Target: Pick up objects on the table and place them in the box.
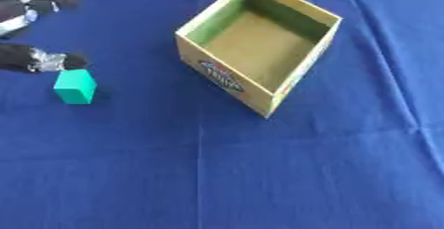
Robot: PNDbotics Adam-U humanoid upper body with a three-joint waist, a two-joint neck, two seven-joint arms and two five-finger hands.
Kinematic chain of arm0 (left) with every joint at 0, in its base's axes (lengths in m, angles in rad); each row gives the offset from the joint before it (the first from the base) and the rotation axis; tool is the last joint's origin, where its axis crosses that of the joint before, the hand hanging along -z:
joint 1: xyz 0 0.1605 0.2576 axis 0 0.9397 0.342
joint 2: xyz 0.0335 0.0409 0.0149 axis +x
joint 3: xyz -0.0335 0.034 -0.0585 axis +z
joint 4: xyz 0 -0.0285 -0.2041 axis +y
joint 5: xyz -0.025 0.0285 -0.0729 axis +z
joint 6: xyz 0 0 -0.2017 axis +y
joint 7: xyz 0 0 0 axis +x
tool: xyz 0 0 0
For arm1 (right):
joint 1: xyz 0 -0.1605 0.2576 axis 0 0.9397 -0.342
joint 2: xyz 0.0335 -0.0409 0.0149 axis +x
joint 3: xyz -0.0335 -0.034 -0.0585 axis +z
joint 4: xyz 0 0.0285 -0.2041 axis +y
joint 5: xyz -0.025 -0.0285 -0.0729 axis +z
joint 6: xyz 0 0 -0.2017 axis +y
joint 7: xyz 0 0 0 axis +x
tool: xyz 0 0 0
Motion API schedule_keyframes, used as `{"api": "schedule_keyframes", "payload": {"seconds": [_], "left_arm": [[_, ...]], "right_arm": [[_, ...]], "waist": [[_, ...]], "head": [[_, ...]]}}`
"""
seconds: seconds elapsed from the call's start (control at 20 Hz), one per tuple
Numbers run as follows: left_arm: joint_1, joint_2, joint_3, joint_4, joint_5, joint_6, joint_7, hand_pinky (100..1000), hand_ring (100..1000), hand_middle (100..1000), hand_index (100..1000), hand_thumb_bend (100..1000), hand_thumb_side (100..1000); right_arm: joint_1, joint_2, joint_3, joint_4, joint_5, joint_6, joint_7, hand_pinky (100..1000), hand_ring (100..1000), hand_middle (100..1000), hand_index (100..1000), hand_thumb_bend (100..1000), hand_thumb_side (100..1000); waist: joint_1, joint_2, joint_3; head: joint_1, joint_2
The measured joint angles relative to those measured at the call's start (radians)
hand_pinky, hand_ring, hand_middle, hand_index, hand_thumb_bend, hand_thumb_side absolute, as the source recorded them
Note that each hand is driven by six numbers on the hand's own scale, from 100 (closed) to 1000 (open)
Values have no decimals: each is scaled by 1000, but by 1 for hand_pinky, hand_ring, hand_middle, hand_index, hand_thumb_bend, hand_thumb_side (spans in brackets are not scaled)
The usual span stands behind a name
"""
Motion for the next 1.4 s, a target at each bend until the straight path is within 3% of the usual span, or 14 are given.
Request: {"api": "schedule_keyframes", "payload": {"seconds": [0.15,0.75,1.1,1.4], "left_arm": [[-4,-7,-1,22,-41,-36,-42,966,991,990,1000,856,914],[-26,-47,1,111,-213,-158,-212,922,953,953,1000,705,793],[-52,-88,17,147,-245,-178,-313,840,858,868,1000,582,746],[-63,-109,40,175,-238,-148,-401,831,858,889,1000,527,729]], "right_arm": [[0,0,1,0,0,1,1,737,747,598,701,100,962],[0,0,6,0,-5,0,9,738,739,586,695,100,957],[-1,0,6,0,-8,-1,16,737,732,577,687,100,958],[-4,1,6,0,-10,-1,17,737,728,571,682,100,954]], "waist": [[1,2,2],[-3,5,1],[-9,12,-4],[-15,17,-6]], "head": [[0,-1],[0,-9],[5,-15],[7,-18]]}}
